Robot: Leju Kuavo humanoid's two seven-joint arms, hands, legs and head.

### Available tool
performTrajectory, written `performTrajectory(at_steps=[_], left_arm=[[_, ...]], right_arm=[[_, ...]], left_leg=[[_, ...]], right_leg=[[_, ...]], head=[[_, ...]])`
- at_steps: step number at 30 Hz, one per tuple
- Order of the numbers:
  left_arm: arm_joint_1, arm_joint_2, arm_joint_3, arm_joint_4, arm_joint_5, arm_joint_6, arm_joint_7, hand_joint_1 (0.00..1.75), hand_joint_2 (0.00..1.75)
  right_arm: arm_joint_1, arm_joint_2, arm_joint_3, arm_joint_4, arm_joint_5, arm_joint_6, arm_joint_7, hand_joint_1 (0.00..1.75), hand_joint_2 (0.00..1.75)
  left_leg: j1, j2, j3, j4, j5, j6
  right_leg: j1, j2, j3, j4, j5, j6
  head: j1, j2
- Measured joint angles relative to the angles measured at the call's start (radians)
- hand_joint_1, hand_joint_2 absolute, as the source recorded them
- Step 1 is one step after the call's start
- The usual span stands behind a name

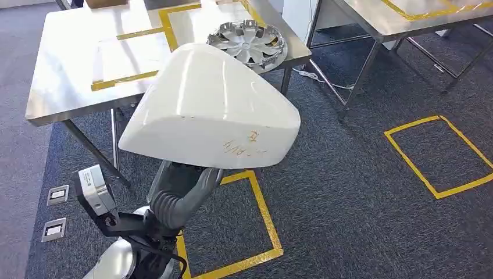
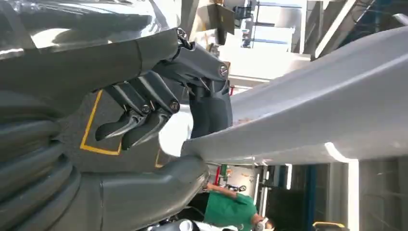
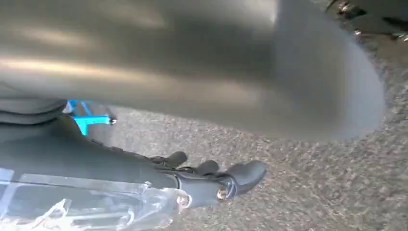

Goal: Take the parts from the cabinet and place them on the table.

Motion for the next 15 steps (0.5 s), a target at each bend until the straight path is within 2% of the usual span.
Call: performTrajectory(at_steps=[1, 2, 4, 5, 6, 7, 9, 10, 11, 12, 13, 14, 15], left_arm=[[0.000, 0.001, 0.000, 0.000, 0.000, 0.000, 0.000, 1.75, 1.75], [0.000, 0.002, 0.000, 0.000, 0.000, 0.000, 0.000, 1.75, 1.75], [0.000, 0.002, 0.000, 0.000, 0.000, 0.000, 0.000, 1.75, 1.75], [0.000, 0.003, 0.000, 0.002, 0.000, 0.000, 0.000, 1.75, 1.75], [-0.002, 0.003, 0.000, 0.002, 0.000, 0.000, 0.000, 1.75, 1.75], [-0.003, 0.003, 0.000, 0.002, 0.000, 0.000, 0.000, 1.75, 1.75], [-0.002, 0.003, 0.000, 0.001, 0.000, 0.001, 0.000, 1.75, 1.75], [-0.002, 0.002, 0.000, 0.000, 0.000, 0.000, 0.000, 1.75, 1.75], [-0.004, 0.000, 0.000, 0.000, -0.001, 0.000, -0.001, 1.75, 1.75], [-0.005, -0.001, 0.000, 0.000, 0.000, 0.000, -0.001, 1.75, 1.75], [-0.005, -0.002, 0.000, 0.000, -0.001, 0.000, -0.001, 1.75, 1.75], [-0.004, -0.002, 0.000, 0.000, 0.000, 0.000, -0.001, 1.75, 1.75], [-0.003, -0.002, 0.000, 0.000, 0.000, 0.000, -0.001, 1.75, 1.75]], right_arm=[[0.001, 0.000, 0.000, 0.000, 0.000, 0.000, 0.000, 0.00, 0.00], [0.001, 0.000, 0.000, 0.000, 0.000, 0.000, 0.000, 0.00, 0.00], [-0.001, 0.001, 0.000, 0.000, 0.000, 0.000, 0.000, 0.00, 0.00], [-0.001, 0.000, 0.000, 0.001, 0.000, 0.000, 0.000, 0.00, 0.00], [-0.003, 0.000, 0.000, 0.001, 0.000, 0.000, 0.000, 0.00, 0.00], [-0.004, 0.000, 0.000, 0.001, 0.000, 0.000, 0.000, 0.00, 0.00], [-0.004, 0.001, 0.000, 0.001, 0.000, 0.000, 0.000, 0.00, 0.00], [-0.005, 0.001, 0.000, 0.001, 0.000, 0.000, 0.000, 0.00, 0.00], [-0.007, 0.001, 0.000, 0.001, 0.000, 0.000, 0.000, 0.00, 0.00], [-0.008, 0.001, 0.000, 0.001, 0.000, 0.000, 0.000, 0.00, 0.00], [-0.008, 0.001, 0.000, 0.001, 0.000, 0.000, 0.000, 0.00, 0.00], [-0.006, 0.001, 0.000, 0.001, 0.000, 0.000, 0.000, 0.00, 0.00], [-0.004, 0.001, 0.000, 0.001, 0.000, 0.000, 0.000, 0.00, 0.00]], left_leg=[[0.003, 0.000, -0.006, -0.013, 0.036, -0.005], [0.007, 0.000, 0.006, -0.068, 0.093, -0.011], [0.015, 0.005, 0.058, -0.231, 0.211, -0.019], [0.006, 0.006, 0.068, -0.229, 0.192, -0.022], [0.006, 0.006, 0.083, -0.259, 0.185, -0.008], [0.004, 0.003, 0.091, -0.271, 0.164, 0.005], [0.004, -0.001, 0.088, -0.271, 0.160, 0.018], [0.010, 0.000, 0.095, -0.276, 0.159, 0.026], [0.010, 0.000, 0.102, -0.276, 0.154, 0.033], [0.009, 0.002, 0.105, -0.276, 0.150, 0.039], [0.008, 0.003, 0.109, -0.276, 0.146, 0.044], [0.006, 0.003, 0.112, -0.276, 0.140, 0.046], [0.003, 0.001, 0.118, -0.276, 0.135, 0.049]], right_leg=[[-0.002, 0.000, 0.012, 0.000, -0.008, 0.003], [-0.005, 0.002, 0.024, 0.002, -0.018, 0.007], [-0.011, 0.004, 0.053, 0.005, -0.039, 0.017], [-0.009, 0.005, 0.059, 0.002, -0.045, 0.025], [-0.007, 0.006, 0.059, 0.008, -0.051, 0.034], [-0.008, 0.004, 0.054, 0.008, -0.052, 0.038], [-0.009, -0.001, 0.058, 0.002, -0.054, 0.047], [-0.011, 0.000, 0.058, 0.005, -0.063, 0.053], [-0.010, 0.000, 0.044, 0.041, -0.074, 0.055], [-0.010, 0.000, 0.008, 0.107, -0.098, 0.056], [-0.010, 0.000, -0.044, 0.193, -0.127, 0.057], [-0.010, 0.000, -0.098, 0.274, -0.145, 0.057], [-0.010, 0.000, -0.139, 0.323, -0.147, 0.057]], head=[[0.000, 0.000], [0.000, 0.000], [-0.001, 0.000], [-0.004, 0.000], [-0.013, 0.000], [-0.008, 0.000], [-0.008, 0.000], [-0.004, 0.000], [-0.002, 0.000], [0.002, 0.000], [0.004, 0.000], [0.004, 0.000], [0.005, 0.000]])
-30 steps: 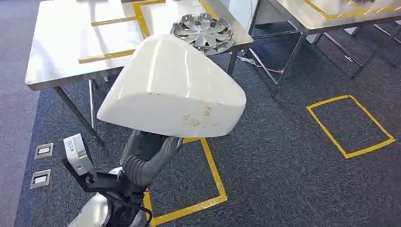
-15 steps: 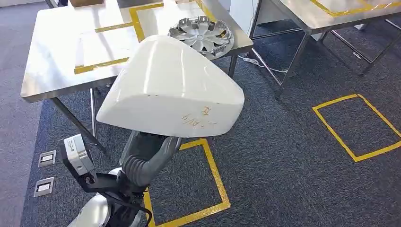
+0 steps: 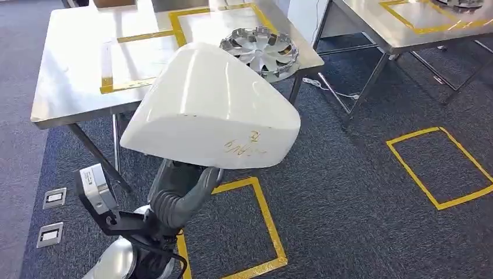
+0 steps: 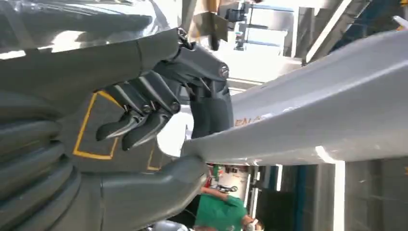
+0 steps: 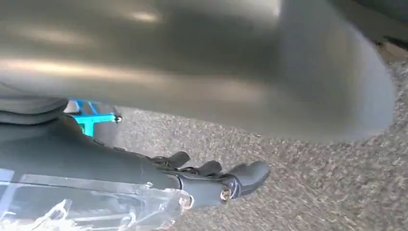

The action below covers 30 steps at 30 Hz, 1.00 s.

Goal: Take the parts from the cabinet and place them on the table.

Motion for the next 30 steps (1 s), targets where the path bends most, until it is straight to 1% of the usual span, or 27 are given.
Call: performTrajectory(at_steps=[1, 2, 4, 5, 6, 7, 9, 10, 11, 12, 14, 15, 16, 17, 18, 19, 20, 21, 22, 23, 24, 25, 26, 27, 28, 29, 30], left_arm=[[0.001, 0.000, 0.000, 0.000, 0.000, 0.000, 0.000, 1.75, 1.75], [0.001, 0.000, 0.000, 0.000, 0.000, 0.000, 0.000, 1.75, 1.75], [0.001, -0.001, 0.000, 0.000, 0.000, 0.000, -0.001, 1.75, 1.75], [0.002, 0.000, 0.000, 0.001, 0.000, 0.000, -0.002, 1.75, 1.75], [0.001, 0.000, 0.000, 0.002, 0.000, 0.002, -0.002, 1.75, 1.75], [0.002, 0.000, 0.000, 0.002, 0.000, 0.003, -0.003, 1.75, 1.75], [0.000, -0.001, 0.001, 0.002, -0.002, 0.004, -0.004, 1.75, 1.75], [-0.001, -0.001, 0.001, 0.000, -0.002, 0.005, -0.005, 1.75, 1.75], [-0.002, 0.000, 0.002, 0.000, -0.003, 0.006, -0.006, 1.75, 1.75], [-0.004, 0.000, 0.002, 0.000, -0.004, 0.007, -0.007, 1.75, 1.75], [-0.001, 0.002, 0.003, 0.000, -0.004, 0.010, -0.008, 1.75, 1.75], [0.002, 0.005, 0.003, 0.000, -0.004, 0.013, -0.009, 1.75, 1.75], [0.003, 0.007, 0.003, 0.000, -0.005, 0.016, -0.009, 1.75, 1.75], [0.003, 0.009, 0.003, 0.000, -0.005, 0.018, -0.009, 1.75, 1.75], [0.003, 0.010, 0.003, 0.000, -0.005, 0.019, -0.009, 1.75, 1.75], [0.003, 0.010, 0.003, 0.000, -0.006, 0.019, -0.009, 1.75, 1.75], [0.004, 0.010, 0.003, 0.000, -0.008, 0.019, -0.009, 1.75, 1.75], [0.004, 0.011, 0.004, 0.000, -0.008, 0.021, -0.010, 1.75, 1.75], [0.002, 0.013, 0.005, -0.001, -0.009, 0.023, -0.010, 1.75, 1.75], [0.003, 0.013, 0.005, -0.002, -0.010, 0.024, -0.010, 1.75, 1.75], [0.004, 0.014, 0.006, -0.003, -0.011, 0.027, -0.011, 1.75, 1.75], [0.003, 0.014, 0.008, -0.003, -0.011, 0.027, -0.011, 1.75, 1.75], [0.003, 0.013, 0.009, -0.006, -0.011, 0.027, -0.011, 1.75, 1.75], [0.001, 0.013, 0.009, -0.009, -0.012, 0.027, -0.013, 1.75, 1.75], [0.000, 0.013, 0.010, -0.010, -0.012, 0.027, -0.013, 1.75, 1.75], [0.001, 0.013, 0.010, -0.010, -0.012, 0.028, -0.014, 1.75, 1.75], [0.002, 0.014, 0.010, -0.010, -0.012, 0.029, -0.013, 1.75, 1.75]], right_arm=[[0.001, 0.000, 0.000, 0.000, 0.000, 0.000, 0.000, 0.00, 0.00], [0.001, 0.000, 0.000, 0.000, 0.000, 0.000, 0.000, 0.00, 0.00], [0.001, -0.002, 0.000, 0.000, 0.000, 0.000, 0.000, 0.00, 0.00], [0.003, -0.003, 0.000, 0.000, 0.000, 0.000, 0.000, 0.00, 0.00], [0.004, -0.004, 0.000, 0.000, 0.000, 0.000, 0.000, 0.00, 0.00], [0.003, -0.004, 0.000, 0.000, 0.000, 0.000, 0.000, 0.00, 0.00], [0.002, -0.004, 0.000, 0.001, 0.002, 0.000, 0.001, 0.00, 0.00], [0.002, -0.004, 0.000, 0.001, 0.002, 0.000, 0.001, 0.00, 0.00], [0.002, -0.004, 0.000, 0.001, 0.002, -0.001, 0.001, 0.00, 0.00], [0.001, -0.004, 0.000, 0.002, 0.002, -0.002, 0.000, 0.00, 0.00], [0.001, -0.003, 0.000, 0.002, 0.002, -0.002, 0.000, 0.00, 0.00], [0.003, -0.002, 0.000, 0.002, 0.002, -0.002, 0.000, 0.00, 0.00], [0.004, -0.002, 0.000, 0.002, 0.002, -0.002, 0.001, 0.00, 0.00], [0.005, -0.002, 0.000, 0.002, 0.002, -0.002, 0.001, 0.00, 0.00], [0.004, -0.002, 0.000, 0.002, 0.002, -0.002, 0.001, 0.00, 0.00], [0.003, -0.002, 0.000, 0.002, 0.002, -0.002, 0.000, 0.00, 0.00], [0.004, -0.001, 0.000, 0.002, 0.002, -0.002, 0.000, 0.00, 0.00], [0.000, -0.001, 0.000, 0.002, 0.002, -0.002, 0.000, 0.00, 0.00], [-0.001, -0.001, 0.000, 0.002, 0.002, 0.000, 0.000, 0.00, 0.00], [-0.001, -0.001, 0.000, 0.002, 0.002, 0.000, 0.000, 0.00, 0.00], [0.000, -0.001, 0.000, 0.002, 0.002, 0.000, 0.001, 0.00, 0.00], [-0.001, -0.001, 0.000, 0.002, 0.002, 0.000, 0.001, 0.00, 0.00], [-0.002, -0.002, -0.001, 0.002, 0.002, 0.000, 0.000, 0.00, 0.00], [-0.004, -0.002, -0.001, 0.002, 0.002, 0.000, 0.000, 0.00, 0.00], [-0.005, -0.002, -0.001, 0.002, 0.002, 0.000, 0.000, 0.00, 0.00], [-0.004, -0.002, -0.001, 0.003, 0.002, 0.000, 0.000, 0.00, 0.00], [-0.002, -0.001, -0.001, 0.003, 0.002, 0.000, 0.000, 0.00, 0.00]], left_leg=[[-0.002, -0.003, 0.008, 0.000, -0.006, 0.000], [-0.004, -0.004, 0.021, 0.000, -0.015, 0.000], [-0.005, -0.005, 0.047, 0.000, -0.034, -0.004], [-0.002, -0.005, 0.053, -0.003, -0.042, -0.008], [-0.006, -0.006, 0.055, -0.003, -0.047, -0.016], [-0.002, -0.006, 0.055, -0.006, -0.047, -0.023], [-0.002, -0.004, 0.058, -0.017, -0.051, -0.032], [-0.006, -0.003, 0.064, -0.018, -0.059, -0.039], [-0.005, 0.000, 0.062, -0.004, -0.067, -0.044], [-0.004, -0.001, 0.040, 0.041, -0.089, -0.045], [-0.004, -0.001, -0.046, 0.193, -0.142, -0.049], [-0.003, -0.001, -0.089, 0.255, -0.147, -0.051], [-0.001, 0.000, -0.109, 0.265, -0.126, -0.055], [0.001, 0.000, -0.109, 0.237, -0.080, -0.059], [0.004, 0.000, -0.094, 0.177, -0.020, -0.063], [0.006, 0.001, -0.068, 0.092, 0.048, -0.066], [0.006, 0.004, -0.048, 0.043, 0.073, -0.067], [-0.002, 0.005, -0.048, 0.039, 0.066, -0.063], [-0.001, 0.005, -0.031, 0.007, 0.039, -0.048], [-0.003, 0.001, -0.029, 0.005, 0.032, -0.035], [-0.003, -0.002, -0.031, 0.004, 0.030, -0.031], [0.002, -0.003, -0.027, -0.001, 0.029, -0.023], [0.005, -0.003, -0.019, -0.004, 0.026, -0.018], [0.005, -0.001, -0.013, -0.004, 0.020, -0.010], [0.005, 0.000, -0.008, -0.004, 0.016, -0.006], [0.004, 0.001, -0.004, -0.004, 0.011, -0.004], [0.002, 0.001, 0.000, -0.004, 0.006, -0.001]], right_leg=[[0.001, 0.000, -0.019, 0.004, 0.024, -0.003], [0.004, 0.000, -0.014, -0.045, 0.081, -0.010], [0.015, 0.002, 0.034, -0.209, 0.202, -0.028], [0.022, 0.005, 0.050, -0.245, 0.207, -0.041], [0.028, 0.004, 0.055, -0.256, 0.208, -0.044], [0.029, 0.004, 0.064, -0.269, 0.195, -0.048], [0.030, 0.004, 0.070, -0.283, 0.176, -0.055], [0.019, 0.003, 0.083, -0.302, 0.177, -0.055], [0.018, 0.004, 0.098, -0.316, 0.177, -0.056], [0.017, 0.003, 0.108, -0.323, 0.174, -0.060], [0.014, 0.001, 0.121, -0.325, 0.165, -0.061], [0.013, 0.001, 0.130, -0.325, 0.157, -0.060], [0.012, 0.001, 0.140, -0.325, 0.149, -0.059], [0.011, 0.002, 0.153, -0.324, 0.140, -0.056], [0.008, 0.003, 0.167, -0.322, 0.131, -0.053], [0.006, 0.004, 0.182, -0.320, 0.119, -0.048], [0.005, 0.004, 0.190, -0.320, 0.107, -0.042], [0.009, 0.005, 0.195, -0.317, 0.103, -0.033], [0.009, 0.004, 0.189, -0.315, 0.099, -0.027], [0.009, 0.003, 0.186, -0.316, 0.101, -0.023], [0.009, -0.001, 0.187, -0.321, 0.101, -0.021], [0.009, -0.002, 0.190, -0.320, 0.094, -0.015], [0.009, -0.001, 0.188, -0.307, 0.085, -0.010], [0.008, -0.001, 0.164, -0.261, 0.069, -0.007], [0.007, -0.001, 0.119, -0.183, 0.042, -0.005], [0.007, -0.001, 0.069, -0.104, 0.021, -0.004], [0.008, -0.001, 0.020, -0.036, 0.008, -0.003]], head=[[0.001, 0.000], [0.002, 0.000], [0.003, 0.000], [0.002, 0.000], [-0.005, 0.000], [0.001, 0.000], [0.000, 0.000], [0.001, 0.000], [-0.001, 0.000], [-0.007, 0.000], [-0.008, 0.000], [-0.007, 0.000], [-0.007, 0.000], [-0.007, 0.000], [-0.008, 0.000], [-0.008, 0.000], [-0.008, 0.000], [-0.015, 0.000], [-0.020, 0.000], [-0.016, 0.000], [-0.012, 0.000], [-0.015, 0.000], [-0.008, 0.000], [-0.005, 0.000], [-0.002, 0.000], [-0.002, 0.000], [-0.001, 0.000]])
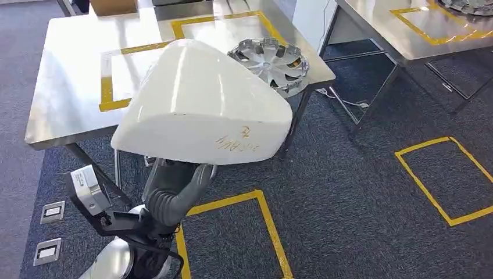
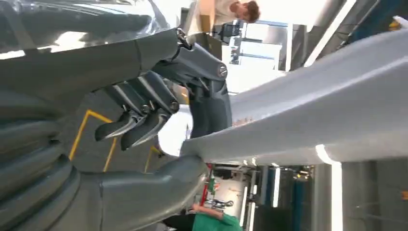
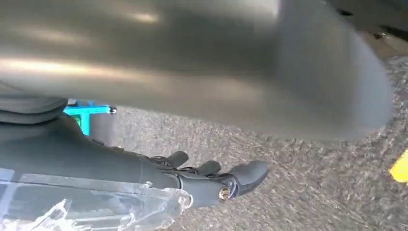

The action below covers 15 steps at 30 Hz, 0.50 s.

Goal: Take the parts from the cabinet and place them on the table.

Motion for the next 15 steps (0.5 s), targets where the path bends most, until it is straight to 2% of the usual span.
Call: performTrajectory(at_steps=[1, 2, 3, 4, 5, 6, 7, 9, 10, 11, 12, 13, 14, 15], left_arm=[[0.001, 0.000, 0.000, 0.000, 0.000, 0.001, 0.000, 1.75, 1.75], [0.003, 0.001, 0.000, 0.000, 0.000, 0.002, 0.000, 1.75, 1.75], [0.003, 0.001, 0.000, 0.000, 0.000, 0.002, 0.000, 1.75, 1.75], [0.002, 0.001, 0.000, 0.000, 0.000, 0.005, 0.000, 1.75, 1.75], [0.002, 0.001, 0.001, -0.001, 0.000, 0.007, -0.001, 1.75, 1.75], [0.003, 0.002, 0.001, -0.002, 0.000, 0.007, -0.002, 1.75, 1.75], [0.004, 0.003, 0.001, -0.001, 0.000, 0.007, -0.001, 1.75, 1.75], [0.004, 0.003, 0.002, -0.002, -0.001, 0.008, -0.003, 1.75, 1.75], [0.002, 0.003, 0.003, -0.002, -0.001, 0.008, -0.003, 1.75, 1.75], [0.003, 0.003, 0.004, -0.005, -0.002, 0.008, -0.003, 1.75, 1.75], [0.001, 0.003, 0.005, -0.004, -0.003, 0.008, -0.004, 1.75, 1.75], [0.000, 0.004, 0.006, -0.004, -0.003, 0.008, -0.004, 1.75, 1.75], [0.003, 0.005, 0.007, -0.003, -0.003, 0.009, -0.004, 1.75, 1.75], [0.005, 0.006, 0.007, -0.002, -0.003, 0.010, -0.004, 1.75, 1.75]], right_arm=[[0.003, 0.000, 0.000, 0.000, 0.000, 0.000, -0.001, 0.00, 0.00], [0.003, 0.000, 0.000, 0.000, 0.000, 0.000, -0.002, 0.00, 0.00], [0.003, 0.000, 0.000, 0.000, 0.000, 0.000, -0.002, 0.00, 0.00], [0.003, -0.001, 0.000, 0.000, 0.000, 0.000, -0.002, 0.00, 0.00], [0.003, -0.002, 0.000, 0.000, 0.000, 0.000, -0.002, 0.00, 0.00], [0.005, -0.005, 0.000, 0.001, 0.000, 0.000, -0.002, 0.00, 0.00], [0.005, -0.006, 0.000, 0.001, 0.000, 0.000, -0.003, 0.00, 0.00], [0.004, -0.006, 0.000, 0.002, 0.000, 0.000, -0.002, 0.00, 0.00], [0.005, -0.006, 0.000, 0.002, 0.000, 0.000, -0.002, 0.00, 0.00], [0.004, -0.006, 0.000, 0.002, 0.000, 0.000, -0.002, 0.00, 0.00], [0.004, -0.006, 0.000, 0.002, 0.000, 0.000, -0.002, 0.00, 0.00], [0.004, -0.006, 0.000, 0.002, 0.000, 0.000, -0.002, 0.00, 0.00], [0.004, -0.005, 0.000, 0.002, 0.000, 0.002, -0.002, 0.00, 0.00], [0.004, -0.004, 0.000, 0.002, 0.000, 0.003, -0.002, 0.00, 0.00]], left_leg=[[-0.001, -0.002, 0.007, 0.000, -0.006, 0.001], [-0.002, -0.004, 0.018, 0.000, -0.015, 0.001], [-0.003, -0.006, 0.032, 0.000, -0.024, 0.000], [-0.003, -0.006, 0.047, 0.000, -0.034, -0.003], [-0.003, -0.006, 0.057, 0.000, -0.045, -0.006], [-0.005, -0.006, 0.058, -0.003, -0.050, -0.012], [-0.003, -0.009, 0.060, -0.003, -0.054, -0.019], [-0.001, -0.006, 0.060, -0.011, -0.057, -0.030], [-0.003, -0.005, 0.065, -0.016, -0.060, -0.036], [-0.003, -0.003, 0.069, -0.015, -0.071, -0.040], [-0.004, -0.002, 0.061, 0.011, -0.080, -0.043], [-0.004, -0.002, 0.028, 0.074, -0.108, -0.044], [-0.004, -0.002, -0.022, 0.161, -0.139, -0.045], [-0.004, -0.002, -0.066, 0.230, -0.153, -0.048]], right_leg=[[0.000, 0.000, -0.035, 0.036, 0.009, -0.001], [0.001, 0.001, -0.044, 0.020, 0.046, -0.004], [0.003, 0.001, -0.032, -0.038, 0.102, -0.010], [0.007, 0.001, -0.005, -0.126, 0.168, -0.019], [0.012, 0.002, 0.017, -0.210, 0.221, -0.029], [0.018, 0.003, 0.028, -0.207, 0.202, -0.036], [0.021, 0.002, 0.037, -0.229, 0.201, -0.041], [0.024, 0.003, 0.040, -0.239, 0.180, -0.051], [0.021, 0.003, 0.048, -0.255, 0.175, -0.056], [0.011, 0.002, 0.062, -0.272, 0.175, -0.055], [0.012, 0.003, 0.075, -0.284, 0.174, -0.056], [0.011, 0.003, 0.085, -0.289, 0.172, -0.060], [0.011, 0.002, 0.093, -0.291, 0.166, -0.062], [0.011, 0.002, 0.099, -0.291, 0.160, -0.062]], head=[[0.002, 0.000], [0.003, 0.000], [0.003, 0.000], [0.005, 0.000], [0.005, 0.000], [0.000, 0.000], [0.000, 0.000], [0.005, 0.000], [0.004, 0.000], [0.005, 0.000], [-0.001, 0.000], [-0.002, 0.000], [-0.003, 0.000], [-0.003, 0.000]])
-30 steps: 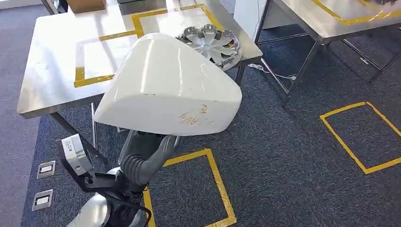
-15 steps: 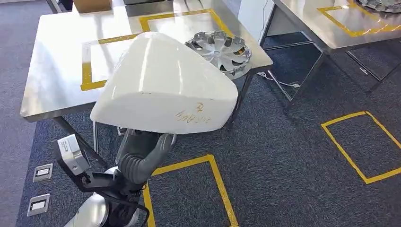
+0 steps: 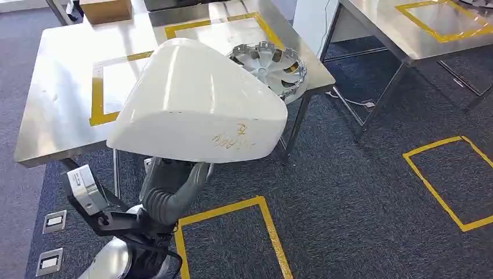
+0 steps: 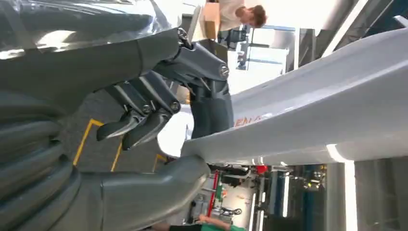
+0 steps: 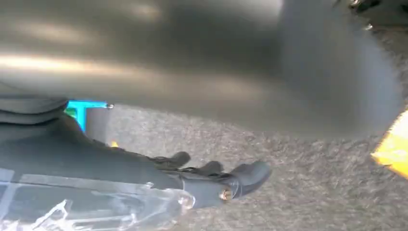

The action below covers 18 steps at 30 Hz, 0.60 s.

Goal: Take the parts from the cabinet and place them on the table.

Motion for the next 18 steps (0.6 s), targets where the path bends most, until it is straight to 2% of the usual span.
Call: performTrajectory(at_steps=[1, 2, 3, 5, 6, 7, 8, 10, 11, 12, 13, 15, 16, 17, 18], left_arm=[[0.002, 0.002, 0.000, 0.000, 0.000, 0.000, 0.000, 1.75, 1.75], [0.004, 0.004, 0.000, 0.000, 0.000, 0.000, 0.000, 1.75, 1.75], [0.004, 0.005, 0.000, 0.000, 0.000, 0.000, 0.000, 1.75, 1.75], [0.004, 0.005, 0.000, 0.000, 0.000, 0.000, 0.000, 1.75, 1.75], [0.005, 0.005, 0.000, 0.001, -0.001, 0.000, -0.001, 1.75, 1.75], [0.004, 0.005, 0.000, 0.000, -0.001, 0.000, -0.002, 1.75, 1.75], [0.003, 0.005, 0.000, 0.000, -0.001, 0.000, -0.002, 1.75, 1.75], [0.004, 0.004, 0.001, 0.000, -0.001, 0.000, -0.002, 1.75, 1.75], [0.004, 0.003, 0.001, -0.003, -0.002, 0.000, -0.002, 1.75, 1.75], [0.003, 0.003, 0.001, -0.004, -0.002, 0.000, -0.003, 1.75, 1.75], [0.001, 0.003, 0.001, -0.005, -0.002, 0.000, -0.003, 1.75, 1.75], [0.001, 0.003, 0.001, -0.005, -0.002, 0.000, -0.003, 1.75, 1.75], [0.002, 0.003, 0.001, -0.005, -0.001, 0.000, -0.003, 1.75, 1.75], [0.003, 0.003, 0.001, -0.005, -0.001, 0.000, -0.003, 1.75, 1.75], [0.003, 0.003, 0.001, -0.005, -0.001, 0.000, -0.003, 1.75, 1.75]], right_arm=[[0.001, 0.000, 0.000, 0.000, 0.000, 0.000, 0.000, 0.00, 0.00], [0.003, 0.000, 0.000, 0.000, 0.000, 0.000, 0.000, 0.00, 0.00], [0.003, 0.000, 0.000, 0.000, 0.000, 0.000, 0.000, 0.00, 0.00], [0.001, 0.002, 0.000, 0.000, 0.000, 0.000, 0.000, 0.00, 0.00], [0.002, 0.001, 0.000, 0.000, 0.000, 0.000, -0.001, 0.00, 0.00], [-0.002, 0.002, 0.000, 0.001, 0.000, 0.001, -0.001, 0.00, 0.00], [-0.002, 0.002, 0.000, 0.001, 0.000, 0.001, -0.001, 0.00, 0.00], [-0.002, 0.003, 0.000, 0.001, 0.000, 0.002, -0.001, 0.00, 0.00], [-0.003, 0.003, 0.000, 0.001, 0.000, 0.002, -0.001, 0.00, 0.00], [-0.005, 0.003, 0.000, 0.001, 0.000, 0.002, -0.001, 0.00, 0.00], [-0.006, 0.003, 0.000, 0.001, 0.000, 0.002, -0.001, 0.00, 0.00], [-0.005, 0.003, 0.000, 0.001, 0.000, 0.003, -0.001, 0.00, 0.00], [-0.003, 0.003, 0.000, 0.001, 0.000, 0.003, -0.001, 0.00, 0.00], [-0.001, 0.003, 0.000, 0.001, 0.000, 0.003, -0.001, 0.00, 0.00], [-0.001, 0.003, 0.000, 0.001, 0.000, 0.003, -0.001, 0.00, 0.00]], left_leg=[[0.000, 0.000, -0.035, 0.041, 0.004, -0.003], [0.001, 0.000, -0.046, 0.037, 0.034, -0.007], [0.003, 0.000, -0.039, -0.008, 0.090, -0.011], [0.007, 0.002, 0.010, -0.172, 0.221, -0.016], [0.003, 0.004, 0.018, -0.179, 0.208, -0.015], [0.000, 0.004, 0.030, -0.207, 0.207, -0.005], [-0.002, 0.003, 0.041, -0.227, 0.181, 0.010], [-0.003, -0.002, 0.038, -0.225, 0.179, 0.024], [0.006, -0.001, 0.046, -0.232, 0.179, 0.030], [0.006, 0.000, 0.053, -0.233, 0.175, 0.036], [0.006, 0.002, 0.056, -0.233, 0.171, 0.042], [0.004, 0.003, 0.063, -0.233, 0.162, 0.048], [0.002, 0.003, 0.068, -0.233, 0.157, 0.050], [0.002, 0.000, 0.075, -0.233, 0.151, 0.049], [0.001, -0.001, 0.087, -0.233, 0.143, 0.047]], right_leg=[[0.000, 0.000, 0.009, 0.000, -0.007, 0.001], [-0.001, 0.001, 0.020, 0.000, -0.015, 0.002], [-0.002, 0.002, 0.033, 0.002, -0.024, 0.005], [-0.007, 0.004, 0.061, 0.007, -0.046, 0.014], [-0.006, 0.005, 0.067, 0.006, -0.053, 0.019], [-0.003, 0.007, 0.065, 0.014, -0.058, 0.028], [-0.003, 0.005, 0.060, 0.014, -0.059, 0.031], [-0.003, 0.000, 0.062, 0.008, -0.061, 0.040], [-0.004, 0.001, 0.063, 0.010, -0.071, 0.047], [-0.003, 0.000, 0.053, 0.039, -0.082, 0.051], [-0.004, 0.001, 0.021, 0.101, -0.106, 0.054], [-0.007, 0.000, -0.078, 0.262, -0.157, 0.058], [-0.007, 0.000, -0.122, 0.322, -0.163, 0.058], [-0.007, 0.001, -0.142, 0.331, -0.141, 0.057], [-0.006, 0.001, -0.138, 0.292, -0.093, 0.054]], head=[[0.001, 0.000], [0.000, 0.000], [0.000, 0.000], [0.000, 0.000], [0.000, 0.000], [-0.010, 0.000], [-0.006, 0.000], [-0.005, 0.000], [-0.003, 0.000], [0.000, 0.000], [0.004, 0.000], [0.005, 0.000], [0.007, 0.000], [0.008, 0.000], [0.009, 0.000]])
